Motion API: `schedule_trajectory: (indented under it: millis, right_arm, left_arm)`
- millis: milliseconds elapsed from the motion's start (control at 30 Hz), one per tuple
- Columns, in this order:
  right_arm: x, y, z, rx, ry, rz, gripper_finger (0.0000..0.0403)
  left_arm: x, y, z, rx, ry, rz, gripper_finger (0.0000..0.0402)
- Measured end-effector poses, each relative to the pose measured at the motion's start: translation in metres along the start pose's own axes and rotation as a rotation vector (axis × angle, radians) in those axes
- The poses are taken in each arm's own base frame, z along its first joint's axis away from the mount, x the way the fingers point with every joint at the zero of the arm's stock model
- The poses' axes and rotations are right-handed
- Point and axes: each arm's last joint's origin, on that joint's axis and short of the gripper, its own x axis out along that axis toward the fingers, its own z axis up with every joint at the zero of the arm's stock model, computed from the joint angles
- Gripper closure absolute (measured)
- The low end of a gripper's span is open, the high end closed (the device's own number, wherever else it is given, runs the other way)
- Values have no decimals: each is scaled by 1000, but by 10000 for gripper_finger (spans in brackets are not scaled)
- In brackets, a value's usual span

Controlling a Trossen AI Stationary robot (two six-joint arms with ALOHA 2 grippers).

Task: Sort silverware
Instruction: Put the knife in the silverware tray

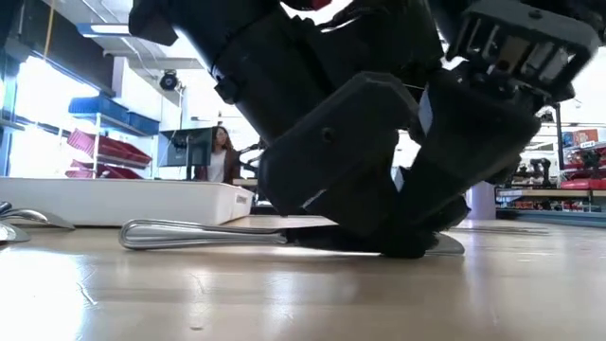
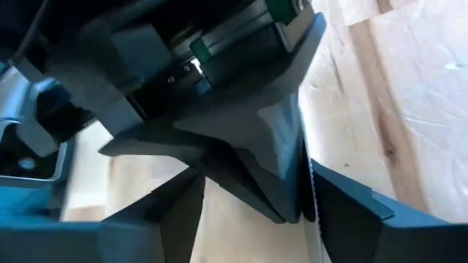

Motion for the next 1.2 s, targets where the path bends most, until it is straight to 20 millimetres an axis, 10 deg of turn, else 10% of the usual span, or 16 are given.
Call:
schedule_trajectory:
  millis: [700, 1200]
  right_arm:
    - [-4, -5, -10, -218, 106, -93, 396]
    - [-5, -3, -9, -223, 95, -118, 400]
  left_arm:
    - [-5, -5, 6, 1, -24, 27, 401]
    - [-84, -12, 23, 29, 87, -30, 347]
